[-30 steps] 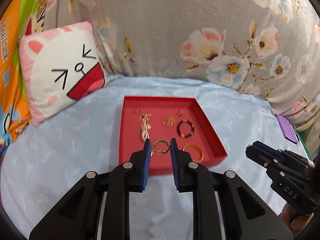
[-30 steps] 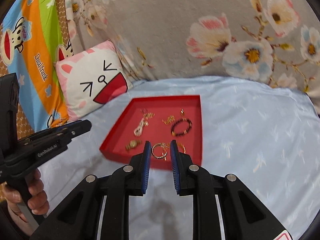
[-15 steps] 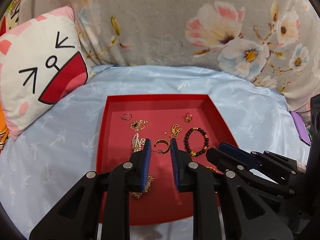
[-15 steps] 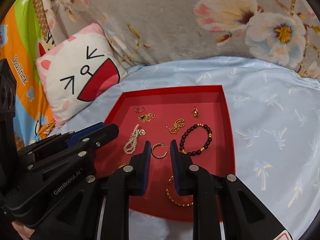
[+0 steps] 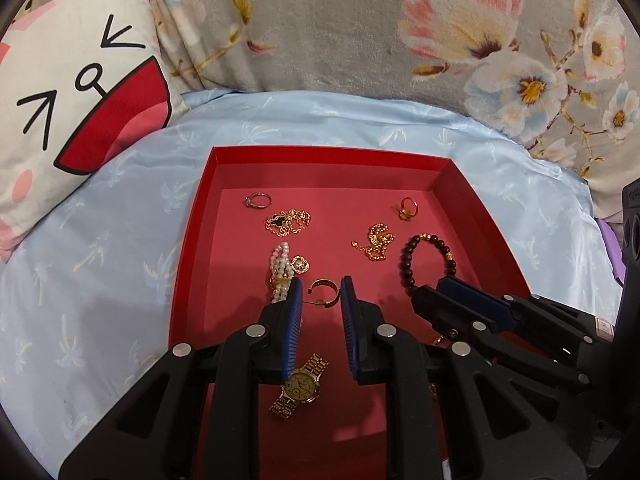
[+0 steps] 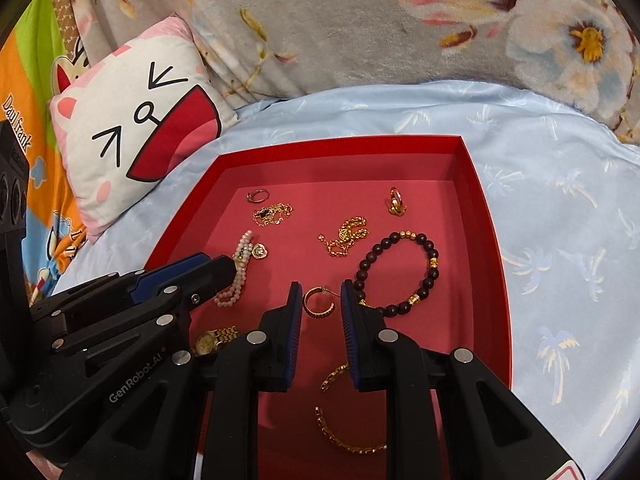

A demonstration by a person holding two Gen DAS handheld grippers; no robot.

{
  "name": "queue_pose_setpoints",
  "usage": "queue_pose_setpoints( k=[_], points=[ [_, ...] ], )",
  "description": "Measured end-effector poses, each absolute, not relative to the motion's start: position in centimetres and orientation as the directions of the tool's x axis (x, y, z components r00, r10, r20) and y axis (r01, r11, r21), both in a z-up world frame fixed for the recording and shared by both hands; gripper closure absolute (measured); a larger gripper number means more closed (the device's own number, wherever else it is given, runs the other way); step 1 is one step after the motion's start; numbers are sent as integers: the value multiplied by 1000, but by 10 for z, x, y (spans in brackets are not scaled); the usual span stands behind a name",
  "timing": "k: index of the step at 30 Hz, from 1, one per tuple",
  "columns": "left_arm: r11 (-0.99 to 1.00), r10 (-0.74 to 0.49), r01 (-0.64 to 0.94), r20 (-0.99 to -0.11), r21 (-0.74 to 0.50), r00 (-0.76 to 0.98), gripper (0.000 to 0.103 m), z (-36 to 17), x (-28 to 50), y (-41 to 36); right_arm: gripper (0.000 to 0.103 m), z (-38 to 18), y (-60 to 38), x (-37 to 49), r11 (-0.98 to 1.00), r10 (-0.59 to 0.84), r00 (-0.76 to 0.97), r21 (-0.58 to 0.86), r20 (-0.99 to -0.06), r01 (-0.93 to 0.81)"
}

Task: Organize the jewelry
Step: 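Withdraw both tools from the red box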

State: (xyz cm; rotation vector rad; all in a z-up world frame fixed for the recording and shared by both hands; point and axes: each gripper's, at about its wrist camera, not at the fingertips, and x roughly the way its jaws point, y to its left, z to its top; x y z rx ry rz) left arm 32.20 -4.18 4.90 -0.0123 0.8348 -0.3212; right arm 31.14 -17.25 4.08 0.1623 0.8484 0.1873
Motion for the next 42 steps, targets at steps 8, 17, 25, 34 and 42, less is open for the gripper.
queue_pose_setpoints(
  k=[8, 17, 25, 34, 42],
  points=[
    [937, -339, 286, -719, -200, 607, 78, 46, 326, -39, 77, 41, -180, 311, 966, 242, 659, 239, -712, -97],
    [937, -349, 247, -694, -248, 630, 72, 61, 318, -18, 67, 61, -195, 297, 967, 221, 706, 244, -673, -70],
    [942, -337, 234, -679, -242, 653, 72, 78, 303, -10, 64, 71, -200, 278, 969, 209, 719, 239, -663, -62],
    [970, -236, 210, -684, -122, 691, 72, 81, 264, -15, 56, 74, -188, 239, 982, 160, 732, 179, -663, -52],
    [984, -155, 171, -660, -40, 735, 71, 89, 219, -17, 48, 81, -174, 195, 992, 105, 763, 119, -638, -38]
  ],
)
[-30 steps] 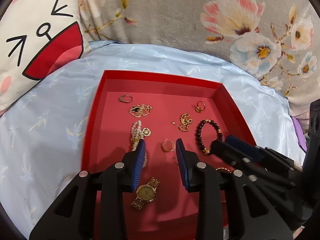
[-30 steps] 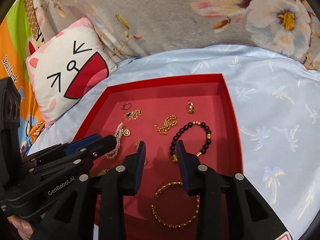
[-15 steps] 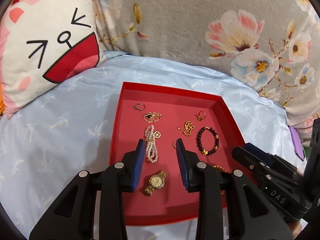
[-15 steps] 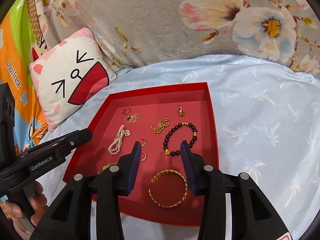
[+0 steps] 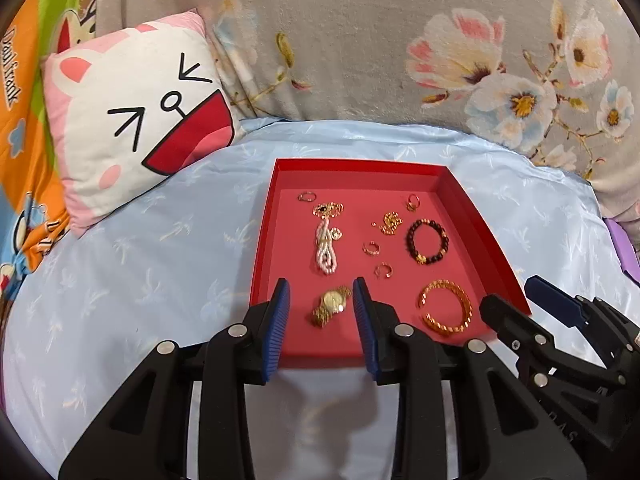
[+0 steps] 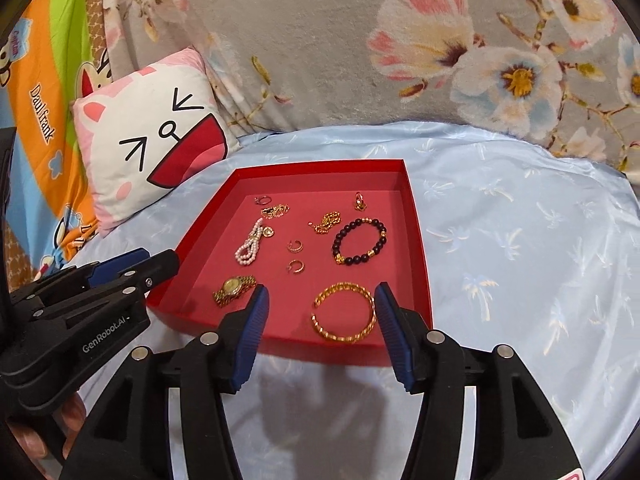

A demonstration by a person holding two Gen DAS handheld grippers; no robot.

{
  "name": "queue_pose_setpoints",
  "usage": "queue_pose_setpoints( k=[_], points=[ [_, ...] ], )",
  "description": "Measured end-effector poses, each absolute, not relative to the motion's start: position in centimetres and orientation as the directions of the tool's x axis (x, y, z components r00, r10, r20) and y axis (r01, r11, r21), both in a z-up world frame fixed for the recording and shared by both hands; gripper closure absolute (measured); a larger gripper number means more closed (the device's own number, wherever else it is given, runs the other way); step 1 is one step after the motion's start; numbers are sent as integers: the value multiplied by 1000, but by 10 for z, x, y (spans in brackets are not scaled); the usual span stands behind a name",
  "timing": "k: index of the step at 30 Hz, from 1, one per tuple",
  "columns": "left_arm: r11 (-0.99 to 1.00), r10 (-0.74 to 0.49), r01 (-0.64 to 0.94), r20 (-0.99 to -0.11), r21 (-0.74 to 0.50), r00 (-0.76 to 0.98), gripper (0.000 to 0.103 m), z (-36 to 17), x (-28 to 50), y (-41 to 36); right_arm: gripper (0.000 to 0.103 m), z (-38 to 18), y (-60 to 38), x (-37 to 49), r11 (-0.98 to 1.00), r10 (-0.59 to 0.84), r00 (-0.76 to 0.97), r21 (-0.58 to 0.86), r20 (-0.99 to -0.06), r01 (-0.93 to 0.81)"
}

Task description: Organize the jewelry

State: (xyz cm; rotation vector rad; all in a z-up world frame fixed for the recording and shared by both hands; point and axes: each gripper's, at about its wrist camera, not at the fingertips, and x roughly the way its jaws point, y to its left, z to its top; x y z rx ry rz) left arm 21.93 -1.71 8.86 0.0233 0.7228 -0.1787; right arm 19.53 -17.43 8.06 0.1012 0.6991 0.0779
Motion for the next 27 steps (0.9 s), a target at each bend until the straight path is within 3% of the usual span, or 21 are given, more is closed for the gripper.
queue_pose_setpoints(
  k=[17, 22, 27],
  points=[
    [988, -114, 154, -691, -4, 714, 70, 44, 163, -34, 48, 46, -172, 135, 998, 23, 754, 57, -657, 19],
    [993, -64, 114, -672, 31, 738, 47, 35, 155, -35, 48, 37, -175, 130, 998, -5, 751, 42, -660, 43],
    [995, -41, 91, -660, 41, 750, 35, 29, 153, -33, 47, 29, -178, 127, 997, -15, 752, 44, -659, 58]
  ],
)
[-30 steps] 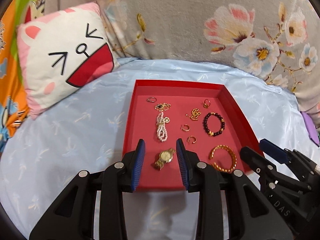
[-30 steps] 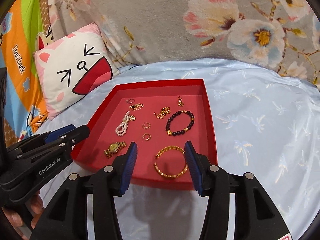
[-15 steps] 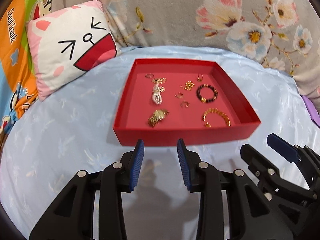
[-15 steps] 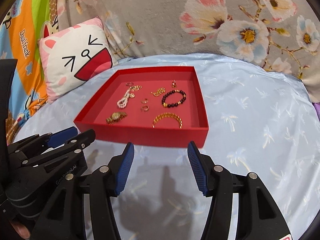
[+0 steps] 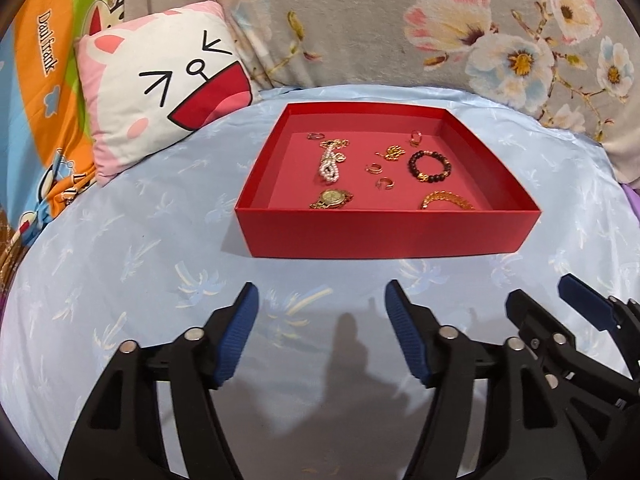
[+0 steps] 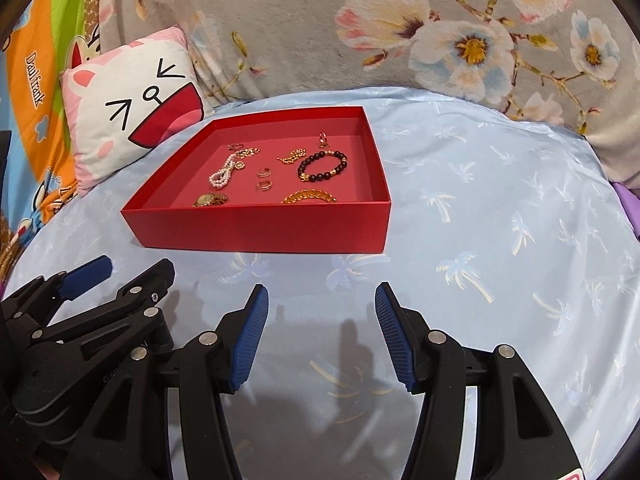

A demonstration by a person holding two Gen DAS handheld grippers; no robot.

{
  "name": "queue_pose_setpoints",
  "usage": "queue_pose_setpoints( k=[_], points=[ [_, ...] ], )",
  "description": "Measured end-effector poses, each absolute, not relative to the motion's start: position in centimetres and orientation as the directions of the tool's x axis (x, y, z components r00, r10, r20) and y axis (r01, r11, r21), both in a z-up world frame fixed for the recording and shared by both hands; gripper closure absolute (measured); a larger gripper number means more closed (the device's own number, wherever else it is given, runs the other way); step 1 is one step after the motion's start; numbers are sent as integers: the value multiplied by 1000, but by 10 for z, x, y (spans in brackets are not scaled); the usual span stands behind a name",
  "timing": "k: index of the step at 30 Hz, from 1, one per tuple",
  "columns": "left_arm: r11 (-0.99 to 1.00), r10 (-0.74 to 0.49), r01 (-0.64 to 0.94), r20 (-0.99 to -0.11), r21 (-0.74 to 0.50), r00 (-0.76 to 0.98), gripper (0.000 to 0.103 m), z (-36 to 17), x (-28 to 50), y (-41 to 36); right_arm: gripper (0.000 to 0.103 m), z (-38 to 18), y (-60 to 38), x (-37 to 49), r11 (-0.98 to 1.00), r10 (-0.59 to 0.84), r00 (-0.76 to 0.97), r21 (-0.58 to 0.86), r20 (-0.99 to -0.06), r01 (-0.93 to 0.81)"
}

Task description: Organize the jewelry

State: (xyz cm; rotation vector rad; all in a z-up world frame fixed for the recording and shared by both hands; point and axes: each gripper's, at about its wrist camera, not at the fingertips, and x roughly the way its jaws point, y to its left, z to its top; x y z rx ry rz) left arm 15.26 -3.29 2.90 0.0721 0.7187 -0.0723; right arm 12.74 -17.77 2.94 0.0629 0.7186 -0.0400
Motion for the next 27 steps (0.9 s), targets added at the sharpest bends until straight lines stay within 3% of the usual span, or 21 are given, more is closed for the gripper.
queue_pose_setpoints(
  k=[7, 9, 27],
  points=[
    [1000, -9, 16, -669, 4, 743, 7, 23, 154, -17, 25, 25, -186, 123, 993, -39, 753, 62, -657, 105],
    [1000, -10, 4, -669, -10, 743, 7, 23, 154, -13, 18, 25, -186, 124, 992, -42, 754, 62, -656, 110],
    [999, 48, -39, -675, 28, 736, 8, 19, 155, -13, 17, 24, -178, 124, 989, -118, 743, -9, -659, 149]
  ],
)
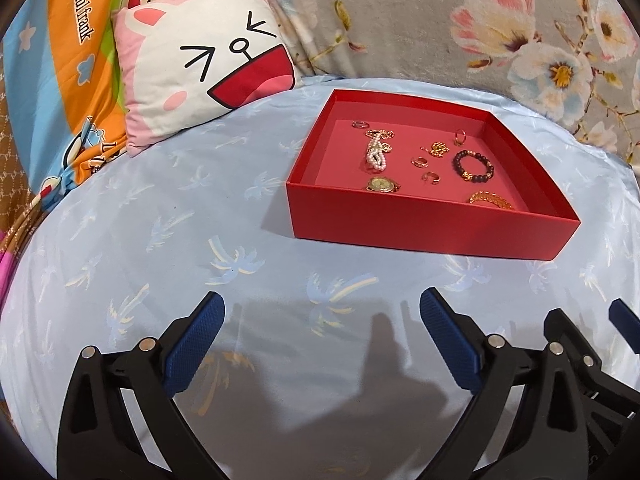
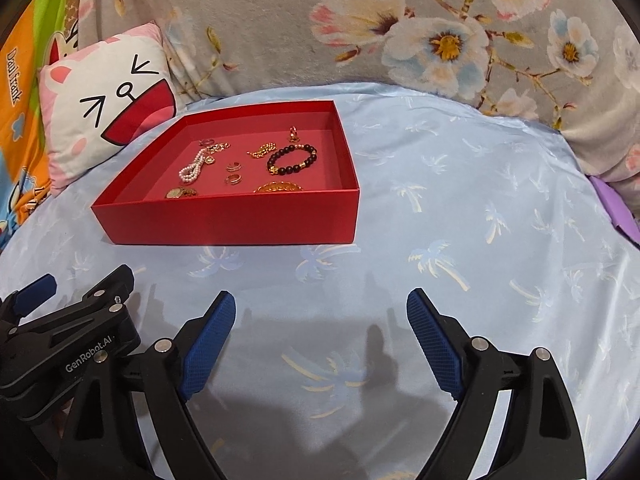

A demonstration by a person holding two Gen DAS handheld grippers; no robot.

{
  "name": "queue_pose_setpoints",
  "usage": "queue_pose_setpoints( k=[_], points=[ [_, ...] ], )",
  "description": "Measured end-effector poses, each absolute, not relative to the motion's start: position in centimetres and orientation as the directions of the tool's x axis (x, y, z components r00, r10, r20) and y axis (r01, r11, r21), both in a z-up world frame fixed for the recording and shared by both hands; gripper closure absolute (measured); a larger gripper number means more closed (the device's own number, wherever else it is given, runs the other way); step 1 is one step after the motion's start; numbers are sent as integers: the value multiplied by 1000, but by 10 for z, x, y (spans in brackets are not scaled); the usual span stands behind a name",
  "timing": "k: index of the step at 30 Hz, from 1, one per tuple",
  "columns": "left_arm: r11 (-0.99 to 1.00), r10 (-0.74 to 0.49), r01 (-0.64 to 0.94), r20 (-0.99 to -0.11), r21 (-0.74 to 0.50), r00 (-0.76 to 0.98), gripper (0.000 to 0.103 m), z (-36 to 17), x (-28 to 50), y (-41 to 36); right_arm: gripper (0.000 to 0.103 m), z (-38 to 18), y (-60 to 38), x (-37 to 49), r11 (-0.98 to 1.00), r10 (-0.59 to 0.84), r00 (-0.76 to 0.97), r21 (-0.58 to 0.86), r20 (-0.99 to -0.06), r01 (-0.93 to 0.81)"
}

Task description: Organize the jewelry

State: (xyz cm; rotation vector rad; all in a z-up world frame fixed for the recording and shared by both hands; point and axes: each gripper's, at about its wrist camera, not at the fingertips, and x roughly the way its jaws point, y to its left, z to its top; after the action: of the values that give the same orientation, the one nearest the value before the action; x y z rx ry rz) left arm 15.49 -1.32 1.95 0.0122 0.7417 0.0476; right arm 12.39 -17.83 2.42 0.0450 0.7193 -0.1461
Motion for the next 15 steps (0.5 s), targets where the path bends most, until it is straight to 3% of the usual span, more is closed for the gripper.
queue_pose_setpoints(
  k=[15],
  points=[
    [997, 72, -54, -667, 47, 741, 9, 20, 154, -14, 17, 26, -179, 120, 992, -80, 761, 21, -644, 122]
  ],
)
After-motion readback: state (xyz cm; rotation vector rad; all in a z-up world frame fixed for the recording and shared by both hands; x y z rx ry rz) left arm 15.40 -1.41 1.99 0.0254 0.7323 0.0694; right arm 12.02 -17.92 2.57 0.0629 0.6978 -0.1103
